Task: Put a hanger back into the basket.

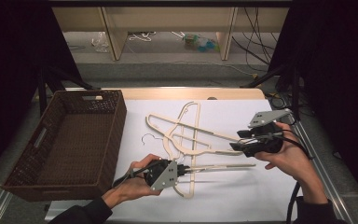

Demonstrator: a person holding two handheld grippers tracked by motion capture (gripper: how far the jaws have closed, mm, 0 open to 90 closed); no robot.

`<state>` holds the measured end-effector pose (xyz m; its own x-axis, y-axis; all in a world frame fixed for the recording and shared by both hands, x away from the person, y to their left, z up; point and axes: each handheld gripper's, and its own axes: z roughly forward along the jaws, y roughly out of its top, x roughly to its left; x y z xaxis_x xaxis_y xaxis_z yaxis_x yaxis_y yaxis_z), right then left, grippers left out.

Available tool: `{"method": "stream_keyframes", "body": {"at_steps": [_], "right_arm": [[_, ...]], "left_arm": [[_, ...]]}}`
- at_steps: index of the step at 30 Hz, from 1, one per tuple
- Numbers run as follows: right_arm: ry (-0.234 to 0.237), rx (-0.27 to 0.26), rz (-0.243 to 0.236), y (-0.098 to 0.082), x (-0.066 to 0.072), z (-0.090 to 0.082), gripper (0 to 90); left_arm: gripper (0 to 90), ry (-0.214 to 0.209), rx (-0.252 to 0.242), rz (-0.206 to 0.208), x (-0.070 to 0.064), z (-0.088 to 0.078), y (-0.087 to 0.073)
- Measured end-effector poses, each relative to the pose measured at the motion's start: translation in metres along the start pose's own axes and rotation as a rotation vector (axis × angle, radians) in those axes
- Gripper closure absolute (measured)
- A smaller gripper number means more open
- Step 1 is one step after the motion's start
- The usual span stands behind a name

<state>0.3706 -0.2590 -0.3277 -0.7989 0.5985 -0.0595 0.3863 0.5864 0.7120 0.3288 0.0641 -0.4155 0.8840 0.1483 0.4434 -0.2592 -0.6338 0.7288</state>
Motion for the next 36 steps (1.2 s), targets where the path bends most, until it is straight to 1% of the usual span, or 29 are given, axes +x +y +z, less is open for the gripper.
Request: {"method": "stream_keyframes", "body": {"at_steps": [1,2,3,4,5,6,8,10,11,12,13,14,15,17,18,19,21,23,24,25,26,27,28,29,31,33,34,35,36], "right_arm": [[0.000,-0.001,0.024,-0.003,-0.003,-0.005,46.3],[0.000,-0.001,0.024,-0.003,-0.003,-0.005,46.3],[-0.023,-0.033,0.067,-0.012,-0.007,-0.010,45.2],[-0.019,-0.026,0.071,-0.015,-0.007,-0.012,45.0],[-0.016,-0.024,0.071,-0.018,-0.007,-0.011,44.6],[-0.021,-0.032,0.073,-0.022,-0.006,-0.009,43.9],[-0.002,-0.012,0.071,-0.028,-0.006,-0.007,41.8],[-0.002,-0.027,0.076,-0.031,-0.005,-0.002,40.0],[0.002,-0.015,0.079,-0.031,-0.005,-0.002,39.1],[0.007,-0.020,0.080,-0.032,-0.004,0.000,38.2],[0.004,-0.028,0.078,-0.033,-0.003,0.003,36.9],[0.003,-0.029,0.083,-0.034,-0.002,0.005,36.2],[-0.001,-0.037,0.078,-0.035,-0.002,0.008,35.2],[-0.011,-0.042,0.088,-0.036,0.000,0.012,34.0],[-0.017,-0.044,0.099,-0.037,0.001,0.014,33.8],[-0.026,-0.046,0.098,-0.038,0.002,0.017,33.3],[-0.037,-0.055,0.097,-0.039,0.004,0.022,32.9],[-0.036,-0.053,0.098,-0.039,0.007,0.026,32.9],[-0.036,-0.056,0.088,-0.040,0.009,0.030,32.9],[-0.033,-0.044,0.089,-0.040,0.011,0.032,32.9],[-0.023,-0.045,0.071,-0.040,0.012,0.036,33.0],[-0.023,-0.037,0.078,-0.040,0.014,0.037,33.0],[-0.024,-0.031,0.071,-0.041,0.015,0.039,33.0],[-0.023,-0.028,0.080,-0.041,0.018,0.042,33.0],[-0.011,-0.017,0.071,-0.042,0.019,0.045,33.0],[-0.003,-0.012,0.075,-0.042,0.020,0.047,33.0],[-0.012,-0.023,0.083,-0.043,0.021,0.049,33.0],[-0.004,-0.004,0.074,-0.044,0.020,0.049,33.0],[-0.008,-0.002,0.082,-0.044,0.021,0.050,33.0]], "left_arm": [[85.7,0.007,-0.002,-0.031,0.003,-0.001,0.000],[85.8,0.007,-0.002,-0.031,0.003,-0.001,0.000],[85.8,0.029,-0.015,-0.147,0.013,-0.004,-0.001],[85.8,0.037,-0.016,-0.191,0.017,-0.006,-0.002],[85.8,0.049,-0.018,-0.221,0.022,-0.007,-0.003],[85.8,0.063,-0.032,-0.280,0.026,-0.010,-0.004],[85.8,0.068,-0.061,-0.381,0.035,-0.015,-0.007],[85.8,0.081,-0.071,-0.429,0.041,-0.020,-0.009],[85.8,0.094,-0.076,-0.454,0.044,-0.023,-0.010],[85.9,0.107,-0.083,-0.484,0.048,-0.027,-0.011],[85.9,0.116,-0.089,-0.503,0.050,-0.029,-0.012],[85.9,0.128,-0.103,-0.538,0.054,-0.034,-0.014],[85.9,0.136,-0.113,-0.560,0.056,-0.037,-0.014],[85.8,0.153,-0.134,-0.614,0.061,-0.045,-0.016],[85.8,0.153,-0.134,-0.614,0.061,-0.045,-0.016],[85.8,0.179,-0.156,-0.646,0.065,-0.055,-0.017],[85.8,0.187,-0.180,-0.673,0.068,-0.062,-0.018],[85.8,0.197,-0.217,-0.724,0.071,-0.073,-0.019],[85.8,0.211,-0.225,-0.728,0.072,-0.078,-0.019],[85.8,0.217,-0.239,-0.736,0.074,-0.083,-0.019],[85.8,0.222,-0.251,-0.748,0.074,-0.087,-0.019],[85.8,0.232,-0.262,-0.767,0.075,-0.093,-0.019],[85.8,0.239,-0.274,-0.771,0.077,-0.099,-0.020],[85.8,0.240,-0.284,-0.784,0.077,-0.102,-0.020],[85.8,0.236,-0.318,-0.827,0.079,-0.111,-0.023],[85.9,0.240,-0.337,-0.847,0.081,-0.117,-0.024],[85.8,0.240,-0.349,-0.862,0.082,-0.120,-0.025],[85.8,0.241,-0.356,-0.872,0.084,-0.123,-0.025],[85.9,0.250,-0.360,-0.874,0.085,-0.127,-0.025]]}}
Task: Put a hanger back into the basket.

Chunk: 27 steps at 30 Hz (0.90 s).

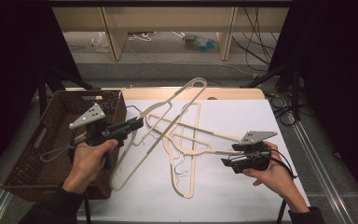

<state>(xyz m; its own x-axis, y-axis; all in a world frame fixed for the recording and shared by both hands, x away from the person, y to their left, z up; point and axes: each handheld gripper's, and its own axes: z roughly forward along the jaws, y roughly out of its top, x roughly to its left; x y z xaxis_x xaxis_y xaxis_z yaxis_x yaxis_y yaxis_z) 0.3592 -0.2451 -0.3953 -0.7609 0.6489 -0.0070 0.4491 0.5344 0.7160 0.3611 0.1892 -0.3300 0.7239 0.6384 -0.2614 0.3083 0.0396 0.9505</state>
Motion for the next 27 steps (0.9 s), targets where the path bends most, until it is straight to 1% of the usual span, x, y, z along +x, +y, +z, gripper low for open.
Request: {"method": "stream_keyframes", "body": {"at_steps": [1,2,3,4,5,6,7,8,9,10,11,13,14,15,16,17,19,20,22,23,24,25,26,27], "right_arm": [[0.005,0.006,0.003,-0.001,0.000,0.001,33.0],[0.001,-0.005,-0.006,-0.002,0.000,0.003,33.0],[-0.003,-0.009,-0.004,-0.003,0.000,0.004,33.0],[0.011,0.013,0.006,-0.003,0.001,0.003,33.0],[0.003,-0.004,0.011,-0.004,0.002,0.006,33.0],[0.020,0.021,0.008,-0.004,0.001,0.006,33.0],[0.011,0.007,0.009,-0.005,0.002,0.009,32.9],[0.015,0.019,0.008,-0.006,0.002,0.009,32.9],[0.022,0.022,0.010,-0.006,0.003,0.010,32.9],[0.021,0.022,0.015,-0.007,0.003,0.011,32.9],[0.029,0.035,-0.001,-0.007,0.002,0.011,32.9],[0.027,0.032,0.000,-0.007,0.002,0.012,32.8],[0.030,0.039,0.010,-0.007,0.003,0.012,32.7],[0.021,0.021,-0.002,-0.008,0.002,0.014,32.6],[0.023,0.024,0.004,-0.008,0.003,0.014,32.6],[0.025,0.029,0.012,-0.008,0.003,0.014,32.6],[0.040,0.051,0.008,-0.008,0.003,0.014,32.5],[0.027,0.031,-0.001,-0.009,0.003,0.016,32.4],[0.028,0.033,-0.002,-0.010,0.003,0.017,32.3],[0.036,0.055,-0.002,-0.010,0.003,0.016,31.9],[0.038,0.066,0.004,-0.010,0.004,0.017,31.3],[0.032,0.059,0.009,-0.011,0.005,0.018,31.3],[0.035,0.061,-0.006,-0.011,0.004,0.018,31.3],[0.036,0.066,-0.003,-0.011,0.004,0.018,31.2]], "left_arm": [[85.9,-0.001,-0.004,0.000,0.001,-0.002,0.002],[85.8,0.002,-0.010,-0.005,0.001,-0.004,0.004],[85.8,0.005,-0.015,-0.009,0.002,-0.006,0.006],[85.8,0.008,-0.022,-0.010,0.002,-0.009,0.008],[85.8,0.011,-0.031,-0.012,0.004,-0.013,0.012],[85.8,0.016,-0.042,-0.013,0.005,-0.016,0.014],[85.8,0.020,-0.051,-0.019,0.006,-0.018,0.016],[85.8,0.020,-0.065,-0.023,0.008,-0.022,0.018],[85.8,0.023,-0.076,-0.035,0.011,-0.026,0.020],[85.8,0.023,-0.076,-0.035,0.011,-0.026,0.020],[85.8,0.025,-0.104,-0.062,0.016,-0.034,0.024],[85.9,0.030,-0.140,-0.085,0.021,-0.045,0.030],[85.8,0.036,-0.155,-0.090,0.022,-0.049,0.033],[85.9,0.041,-0.168,-0.091,0.024,-0.054,0.035],[85.8,0.049,-0.178,-0.094,0.026,-0.058,0.038],[85.9,0.064,-0.190,-0.090,0.029,-0.064,0.042],[85.8,0.084,-0.210,-0.094,0.033,-0.074,0.048],[85.8,0.093,-0.215,-0.094,0.035,-0.078,0.050],[85.8,0.109,-0.227,-0.102,0.040,-0.088,0.055],[85.8,0.117,-0.236,-0.106,0.043,-0.093,0.057],[85.8,0.125,-0.244,-0.110,0.045,-0.098,0.059],[85.8,0.129,-0.251,-0.114,0.048,-0.103,0.060],[85.8,0.135,-0.257,-0.121,0.050,-0.108,0.060],[85.8,0.141,-0.260,-0.121,0.053,-0.111,0.060]]}}
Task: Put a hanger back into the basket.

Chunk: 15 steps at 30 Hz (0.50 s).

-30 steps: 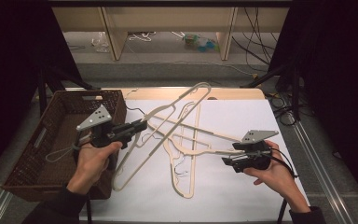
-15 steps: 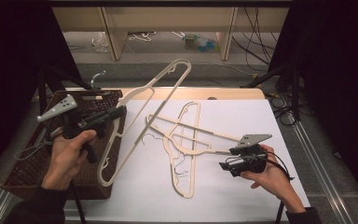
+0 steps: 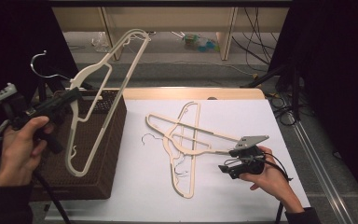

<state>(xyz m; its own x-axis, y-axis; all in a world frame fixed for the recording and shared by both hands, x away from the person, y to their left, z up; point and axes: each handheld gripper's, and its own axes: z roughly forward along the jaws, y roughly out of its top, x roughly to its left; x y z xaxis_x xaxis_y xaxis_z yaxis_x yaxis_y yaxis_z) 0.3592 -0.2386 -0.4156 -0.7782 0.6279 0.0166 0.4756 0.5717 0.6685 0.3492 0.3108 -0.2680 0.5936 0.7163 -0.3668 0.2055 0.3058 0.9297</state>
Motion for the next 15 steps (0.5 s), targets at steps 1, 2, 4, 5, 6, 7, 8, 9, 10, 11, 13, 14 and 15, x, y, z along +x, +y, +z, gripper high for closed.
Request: {"method": "stream_keyframes", "body": {"at_steps": [1,2,4,5,6,7,8,9,10,11,13,14,15], "right_arm": [[0.002,0.003,0.003,0.000,0.001,0.000,31.2],[0.000,-0.006,0.000,0.000,0.001,0.001,31.1],[0.005,0.004,-0.003,-0.001,0.002,0.001,31.0],[0.004,0.005,-0.001,-0.001,0.002,0.001,30.9],[0.002,0.002,0.008,-0.001,0.004,0.001,30.9],[-0.001,-0.008,0.008,-0.001,0.004,0.002,30.8],[-0.002,-0.010,0.002,-0.002,0.004,0.002,30.8],[0.005,0.001,-0.011,-0.002,0.004,0.001,30.7],[0.005,0.002,-0.008,-0.002,0.004,0.001,30.6],[0.003,0.003,-0.005,-0.003,0.005,0.001,30.4],[-0.003,-0.008,-0.004,-0.004,0.005,0.002,29.8],[-0.002,-0.006,-0.001,-0.005,0.006,0.002,29.2],[0.004,0.011,0.006,-0.005,0.006,0.001,28.4]], "left_arm": [[85.8,0.013,-0.001,-0.002,0.004,-0.004,0.001],[85.8,0.028,-0.010,-0.002,0.008,-0.008,0.002],[85.8,0.055,-0.011,0.005,0.016,-0.014,0.003],[85.9,0.067,-0.010,0.007,0.020,-0.017,0.003],[85.8,0.074,-0.008,0.012,0.023,-0.019,0.003],[85.8,0.087,-0.009,0.018,0.029,-0.022,0.003],[85.8,0.099,-0.009,0.020,0.034,-0.025,0.003],[85.8,0.104,-0.004,0.023,0.038,-0.027,0.003],[85.8,0.109,0.007,0.033,0.043,-0.029,0.003],[85.8,0.118,0.019,0.045,0.049,-0.032,0.002],[85.8,0.132,0.040,0.049,0.059,-0.036,0.000],[85.8,0.138,0.062,0.060,0.066,-0.038,-0.002],[85.8,0.143,0.077,0.069,0.069,-0.040,-0.003]]}}
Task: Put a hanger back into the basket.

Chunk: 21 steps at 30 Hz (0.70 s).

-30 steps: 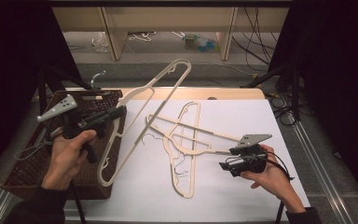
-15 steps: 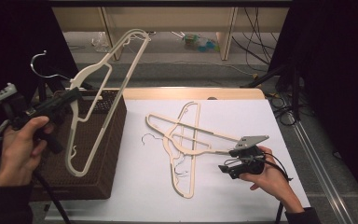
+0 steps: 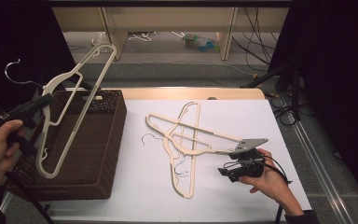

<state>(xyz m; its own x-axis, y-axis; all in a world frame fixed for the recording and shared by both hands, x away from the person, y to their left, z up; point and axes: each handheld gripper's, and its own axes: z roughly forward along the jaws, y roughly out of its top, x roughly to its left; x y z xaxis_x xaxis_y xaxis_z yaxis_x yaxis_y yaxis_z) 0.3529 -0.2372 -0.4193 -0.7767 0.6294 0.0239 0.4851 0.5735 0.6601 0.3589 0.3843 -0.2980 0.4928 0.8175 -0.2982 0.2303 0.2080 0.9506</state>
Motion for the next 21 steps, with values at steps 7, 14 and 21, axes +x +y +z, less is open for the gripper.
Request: {"method": "stream_keyframes", "body": {"at_steps": [7,14,21], "right_arm": [[-0.033,-0.035,0.015,-0.002,0.001,0.000,25.5],[-0.030,-0.045,0.028,-0.005,0.002,-0.001,25.2],[-0.018,-0.025,0.032,-0.006,0.003,-0.002,25.3]], "left_arm": [[85.8,0.007,0.109,0.064,0.022,-0.003,-0.013],[85.8,-0.020,0.175,0.087,0.034,0.000,-0.022],[85.8,0.002,0.221,0.085,0.049,0.007,-0.024]]}}
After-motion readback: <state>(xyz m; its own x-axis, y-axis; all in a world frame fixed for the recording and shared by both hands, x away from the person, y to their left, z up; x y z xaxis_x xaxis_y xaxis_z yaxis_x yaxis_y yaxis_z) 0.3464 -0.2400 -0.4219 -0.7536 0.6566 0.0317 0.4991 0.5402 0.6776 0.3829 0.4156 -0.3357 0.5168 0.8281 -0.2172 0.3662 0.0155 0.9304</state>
